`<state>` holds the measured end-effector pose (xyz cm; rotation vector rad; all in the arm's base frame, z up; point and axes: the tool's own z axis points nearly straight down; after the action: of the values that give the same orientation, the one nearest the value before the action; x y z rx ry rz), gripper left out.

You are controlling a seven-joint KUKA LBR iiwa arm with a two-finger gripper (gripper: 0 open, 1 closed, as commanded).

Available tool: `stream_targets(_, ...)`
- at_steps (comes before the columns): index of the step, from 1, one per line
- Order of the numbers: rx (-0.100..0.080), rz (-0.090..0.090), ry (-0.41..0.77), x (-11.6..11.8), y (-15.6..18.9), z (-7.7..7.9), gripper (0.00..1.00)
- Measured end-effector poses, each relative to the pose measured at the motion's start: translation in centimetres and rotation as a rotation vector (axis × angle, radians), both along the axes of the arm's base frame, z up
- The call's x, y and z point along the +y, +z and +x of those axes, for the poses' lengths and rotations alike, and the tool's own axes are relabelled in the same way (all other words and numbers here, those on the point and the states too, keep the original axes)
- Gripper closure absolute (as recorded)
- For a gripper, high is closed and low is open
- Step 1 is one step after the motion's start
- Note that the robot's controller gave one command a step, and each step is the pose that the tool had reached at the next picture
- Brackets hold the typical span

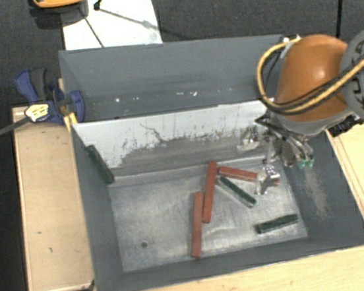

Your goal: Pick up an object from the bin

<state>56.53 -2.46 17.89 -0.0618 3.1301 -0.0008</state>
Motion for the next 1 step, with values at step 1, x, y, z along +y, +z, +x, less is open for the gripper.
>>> stream_targets(1, 0.001, -0.001, 0.005, -0.08, -1.46, 0.23, 0.00)
